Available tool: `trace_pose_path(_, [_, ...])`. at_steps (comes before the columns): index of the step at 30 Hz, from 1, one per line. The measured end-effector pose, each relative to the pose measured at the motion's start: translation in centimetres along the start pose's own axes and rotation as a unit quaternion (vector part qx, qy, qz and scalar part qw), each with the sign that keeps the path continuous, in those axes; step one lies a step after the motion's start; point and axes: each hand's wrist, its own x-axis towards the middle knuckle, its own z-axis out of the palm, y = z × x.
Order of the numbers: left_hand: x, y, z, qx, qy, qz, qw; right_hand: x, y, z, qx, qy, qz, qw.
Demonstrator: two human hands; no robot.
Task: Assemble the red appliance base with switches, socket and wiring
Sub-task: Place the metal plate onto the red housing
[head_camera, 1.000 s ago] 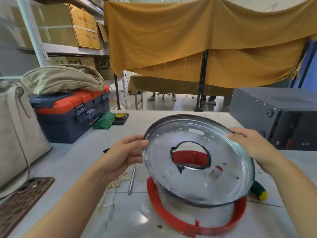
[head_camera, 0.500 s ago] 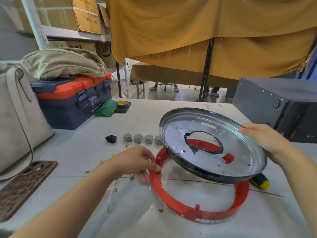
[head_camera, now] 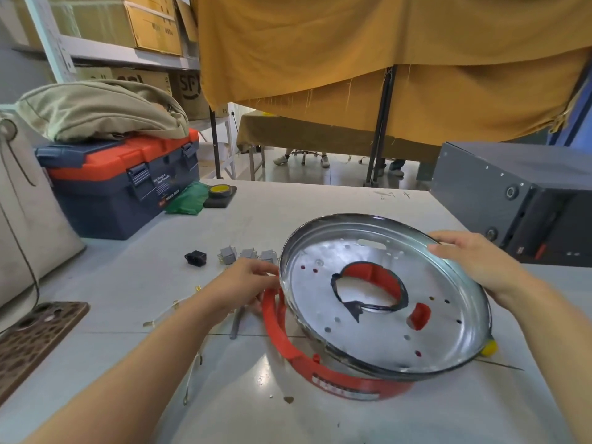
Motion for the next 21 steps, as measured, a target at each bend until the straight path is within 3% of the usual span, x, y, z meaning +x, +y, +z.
trace_pose_path(8, [0.9, -0.7, -0.3, -0.029, -0.030, 0.012, 0.999, 1.3, -0.4, 1.4, -0.031, -0.052, 0.006, 0.998])
trace_pose_path(21, [0.6, -1.8, -0.7, -0.145, -0.060, 0.018, 0.987, 2.7, 0.7, 2.4, -0.043, -0.037, -0.013, 0.998])
